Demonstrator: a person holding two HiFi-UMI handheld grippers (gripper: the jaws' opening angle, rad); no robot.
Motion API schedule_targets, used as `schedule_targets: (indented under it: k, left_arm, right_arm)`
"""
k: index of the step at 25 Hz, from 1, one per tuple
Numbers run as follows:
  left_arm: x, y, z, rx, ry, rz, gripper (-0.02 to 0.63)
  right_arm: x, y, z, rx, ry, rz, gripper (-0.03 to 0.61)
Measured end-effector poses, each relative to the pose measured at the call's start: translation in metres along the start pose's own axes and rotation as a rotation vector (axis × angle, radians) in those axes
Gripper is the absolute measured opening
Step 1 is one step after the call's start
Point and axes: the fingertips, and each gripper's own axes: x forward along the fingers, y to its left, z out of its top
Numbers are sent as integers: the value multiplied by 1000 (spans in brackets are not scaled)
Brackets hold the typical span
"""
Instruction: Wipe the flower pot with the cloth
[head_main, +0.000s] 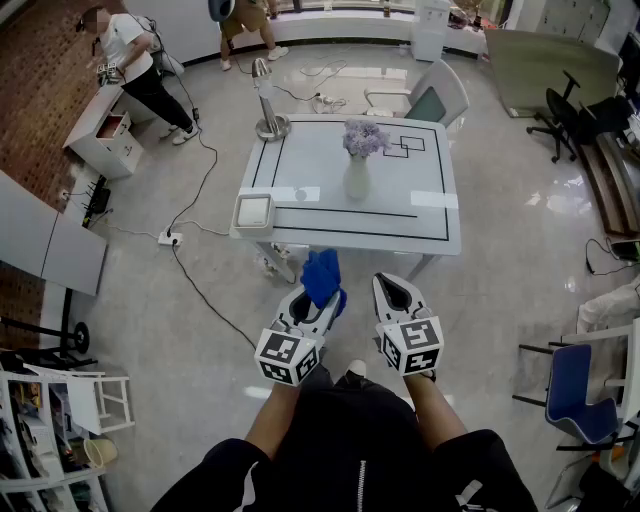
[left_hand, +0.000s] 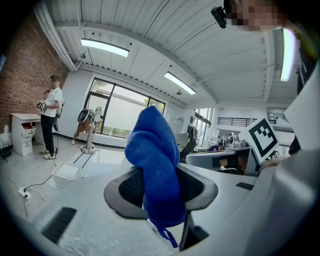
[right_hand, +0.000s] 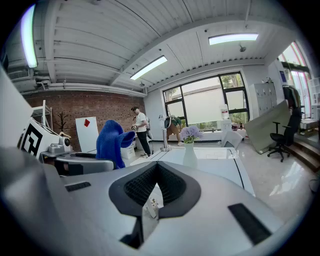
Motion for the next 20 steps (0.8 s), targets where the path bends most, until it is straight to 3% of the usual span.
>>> schedule_targets:
  k: [12,20]
  left_arm:
    - [22,-1,-1,-9,12,1,158]
    - [77,33,-5,-39,43,-19,158]
  right_arm:
    - [-5,-21,-6,25,4,2,11]
    - [33,-45,-7,27,44,6,11]
